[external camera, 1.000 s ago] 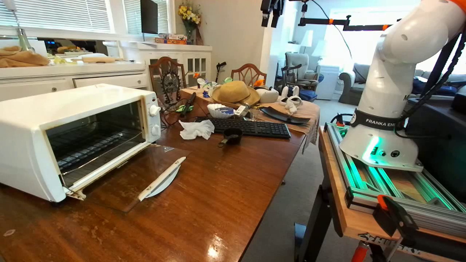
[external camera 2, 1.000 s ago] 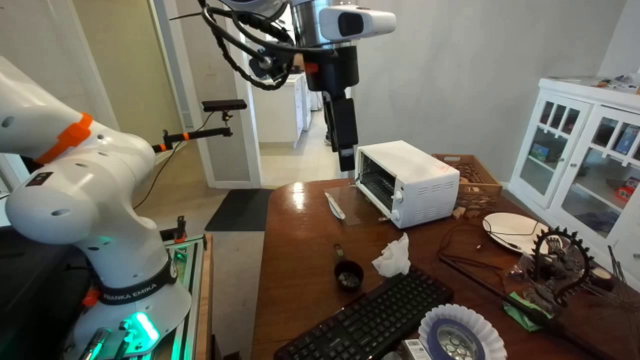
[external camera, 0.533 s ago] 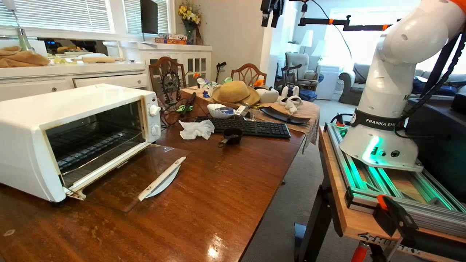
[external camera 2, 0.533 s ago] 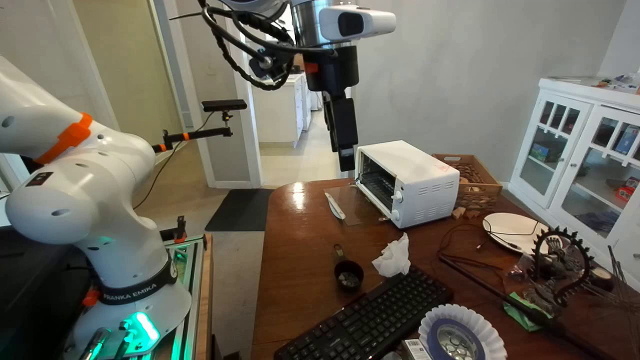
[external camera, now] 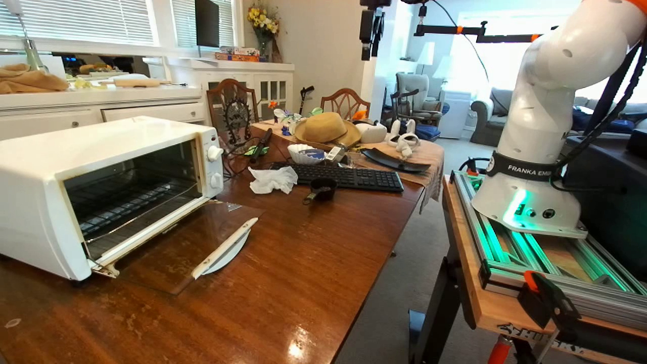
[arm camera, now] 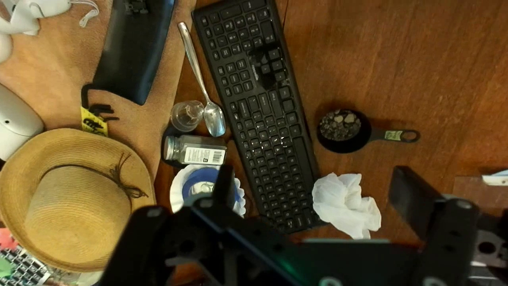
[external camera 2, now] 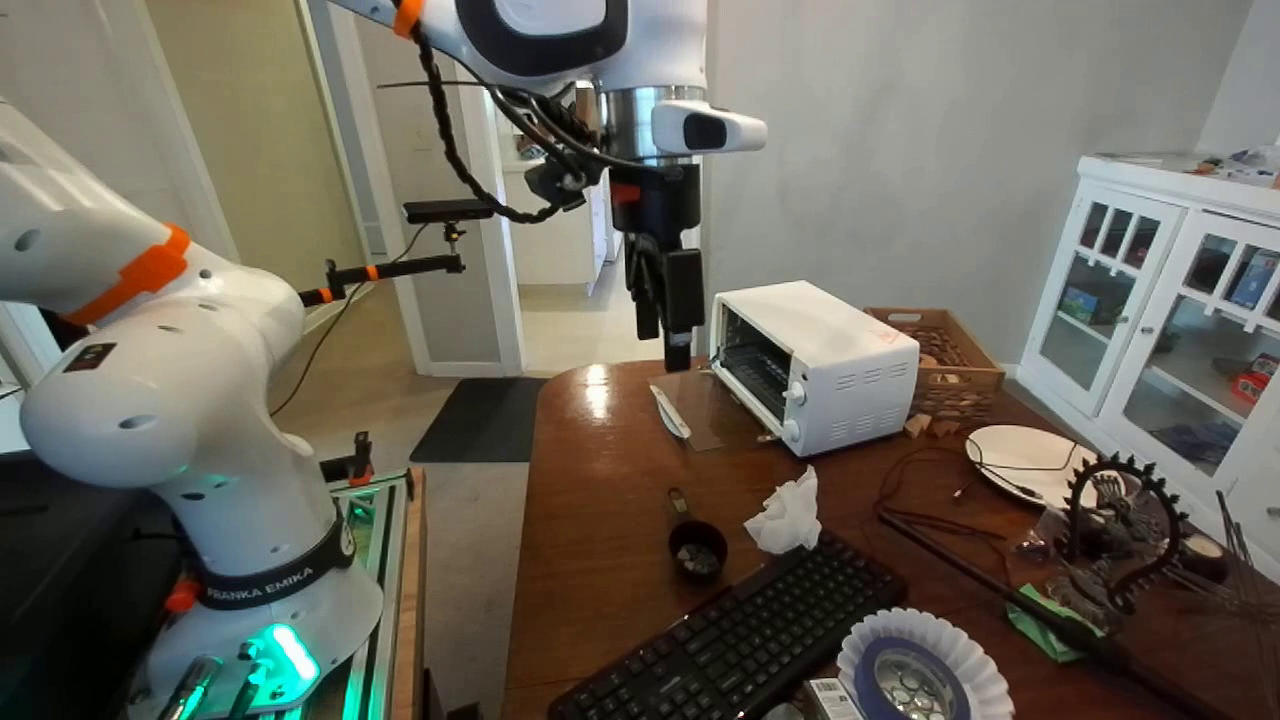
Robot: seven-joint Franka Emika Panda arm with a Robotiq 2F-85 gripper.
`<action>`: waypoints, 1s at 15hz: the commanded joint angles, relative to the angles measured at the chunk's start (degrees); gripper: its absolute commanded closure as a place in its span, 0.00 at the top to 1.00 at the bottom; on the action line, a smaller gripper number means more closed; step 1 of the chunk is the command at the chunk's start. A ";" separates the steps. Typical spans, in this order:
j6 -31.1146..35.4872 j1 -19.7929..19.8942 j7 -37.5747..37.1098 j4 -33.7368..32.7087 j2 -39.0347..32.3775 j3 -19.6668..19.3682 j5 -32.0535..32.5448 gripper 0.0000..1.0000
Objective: Put the black pot inside the oven
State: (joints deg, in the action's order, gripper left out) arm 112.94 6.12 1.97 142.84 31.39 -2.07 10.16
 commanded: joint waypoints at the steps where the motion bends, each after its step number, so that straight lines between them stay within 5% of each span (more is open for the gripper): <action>1: 2.86 -0.68 -2.28 -0.21 -7.20 1.63 2.68 1.00; 12: 2.32 -1.24 -2.88 -1.11 -10.50 1.96 3.60 1.00; 15: 5.16 -1.51 -9.17 -2.98 -15.59 1.58 -2.70 1.00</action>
State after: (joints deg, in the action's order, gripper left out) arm 115.50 5.68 -2.81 141.57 20.50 0.18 11.80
